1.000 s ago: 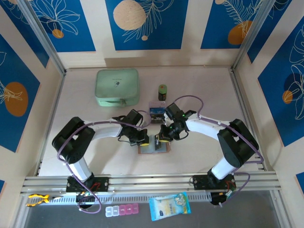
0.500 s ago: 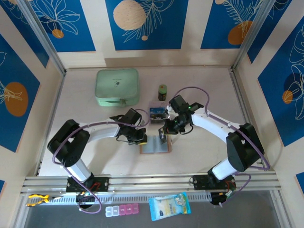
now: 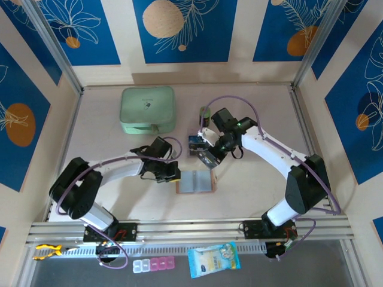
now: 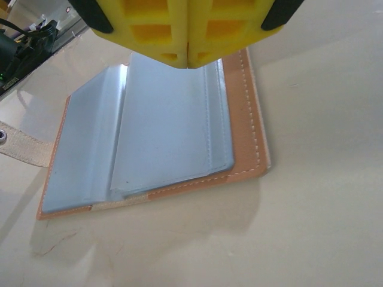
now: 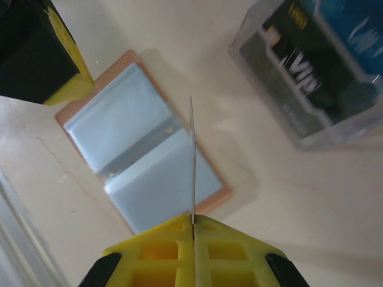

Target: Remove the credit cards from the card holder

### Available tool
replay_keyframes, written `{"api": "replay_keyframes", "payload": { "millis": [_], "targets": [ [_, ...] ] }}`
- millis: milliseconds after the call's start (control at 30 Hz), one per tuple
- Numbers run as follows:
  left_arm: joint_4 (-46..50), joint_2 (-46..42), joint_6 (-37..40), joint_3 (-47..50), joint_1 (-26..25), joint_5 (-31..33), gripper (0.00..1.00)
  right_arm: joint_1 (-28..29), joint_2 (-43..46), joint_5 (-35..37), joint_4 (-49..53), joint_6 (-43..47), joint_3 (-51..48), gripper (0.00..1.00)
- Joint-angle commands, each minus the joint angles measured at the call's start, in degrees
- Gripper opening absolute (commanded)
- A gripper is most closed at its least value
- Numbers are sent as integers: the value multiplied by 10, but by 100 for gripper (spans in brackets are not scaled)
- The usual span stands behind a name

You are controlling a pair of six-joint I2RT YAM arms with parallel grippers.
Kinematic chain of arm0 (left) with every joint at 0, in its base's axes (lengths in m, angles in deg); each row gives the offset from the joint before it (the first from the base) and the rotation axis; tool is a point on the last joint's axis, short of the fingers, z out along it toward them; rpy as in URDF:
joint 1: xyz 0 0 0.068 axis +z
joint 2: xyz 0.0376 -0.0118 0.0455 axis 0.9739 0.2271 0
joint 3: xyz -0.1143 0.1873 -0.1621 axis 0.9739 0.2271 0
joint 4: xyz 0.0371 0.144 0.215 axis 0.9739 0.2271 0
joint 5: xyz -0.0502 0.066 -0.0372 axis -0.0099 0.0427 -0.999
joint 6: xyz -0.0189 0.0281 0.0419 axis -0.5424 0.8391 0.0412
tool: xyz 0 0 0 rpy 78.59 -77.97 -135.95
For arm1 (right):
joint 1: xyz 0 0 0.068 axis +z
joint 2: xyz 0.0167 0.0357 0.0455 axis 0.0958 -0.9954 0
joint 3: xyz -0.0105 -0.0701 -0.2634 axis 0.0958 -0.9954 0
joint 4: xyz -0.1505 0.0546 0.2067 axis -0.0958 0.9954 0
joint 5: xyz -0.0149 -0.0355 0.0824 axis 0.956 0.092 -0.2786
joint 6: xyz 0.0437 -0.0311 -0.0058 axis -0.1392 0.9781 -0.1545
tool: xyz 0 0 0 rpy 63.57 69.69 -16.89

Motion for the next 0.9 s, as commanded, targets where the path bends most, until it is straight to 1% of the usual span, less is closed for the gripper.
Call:
{"api": "replay_keyframes", "payload": {
  "millis": [0,133,233,433,633,867],
  "targets": [
    [24,-25,14,10,11,9,6,-7,-25,32,35,137,49,0],
    [35,-44,20,18,20,14,6,-20,-70,34,65,201,114,0],
    [39,-57,22,23,28,14,7,-29,-110,36,87,234,164,0],
    [43,-77,21,32,39,13,8,-42,-182,32,108,268,249,0],
    [53,-89,25,36,48,13,8,-43,-238,26,113,288,293,0],
    [53,-100,24,47,55,12,8,-40,-277,18,100,303,295,0]
  ]
}}
